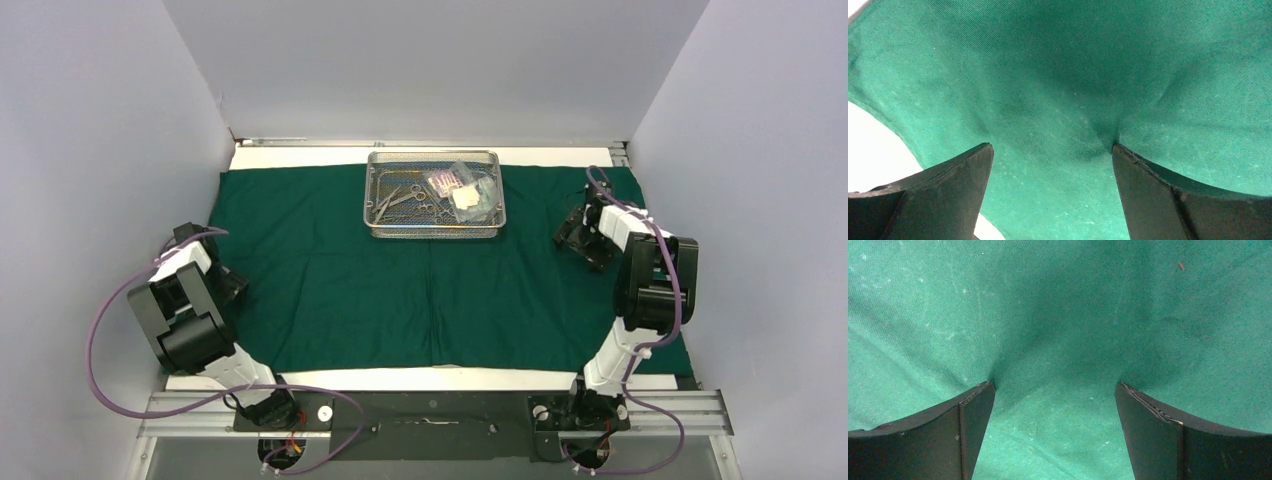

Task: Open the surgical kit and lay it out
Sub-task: Smooth out the surgical kit at the center of the board.

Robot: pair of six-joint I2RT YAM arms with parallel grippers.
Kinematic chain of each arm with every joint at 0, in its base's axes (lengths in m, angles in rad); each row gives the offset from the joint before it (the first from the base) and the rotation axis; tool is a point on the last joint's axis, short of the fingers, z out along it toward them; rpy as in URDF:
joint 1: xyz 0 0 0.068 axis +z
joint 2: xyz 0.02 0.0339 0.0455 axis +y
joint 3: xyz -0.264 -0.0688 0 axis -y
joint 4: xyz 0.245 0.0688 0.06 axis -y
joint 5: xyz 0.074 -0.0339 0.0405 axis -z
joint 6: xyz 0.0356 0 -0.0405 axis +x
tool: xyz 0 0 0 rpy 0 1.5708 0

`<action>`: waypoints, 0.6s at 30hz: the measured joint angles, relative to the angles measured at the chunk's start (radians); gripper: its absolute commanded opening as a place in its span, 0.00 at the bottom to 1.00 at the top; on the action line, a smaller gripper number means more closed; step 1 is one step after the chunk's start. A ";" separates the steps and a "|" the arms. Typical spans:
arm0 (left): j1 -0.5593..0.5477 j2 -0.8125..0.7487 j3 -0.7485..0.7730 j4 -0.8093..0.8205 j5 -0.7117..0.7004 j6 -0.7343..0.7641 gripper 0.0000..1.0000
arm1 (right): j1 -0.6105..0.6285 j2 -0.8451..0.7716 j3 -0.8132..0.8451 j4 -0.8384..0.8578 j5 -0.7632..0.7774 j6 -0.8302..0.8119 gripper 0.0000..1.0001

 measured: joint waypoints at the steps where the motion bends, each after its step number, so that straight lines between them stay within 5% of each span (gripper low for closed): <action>1: 0.000 0.002 0.001 0.001 -0.008 0.008 0.86 | -0.002 0.003 0.000 0.003 -0.002 -0.006 0.88; 18: -0.035 0.069 0.055 -0.012 -0.295 0.064 0.85 | -0.109 0.062 0.054 0.073 0.070 -0.092 0.87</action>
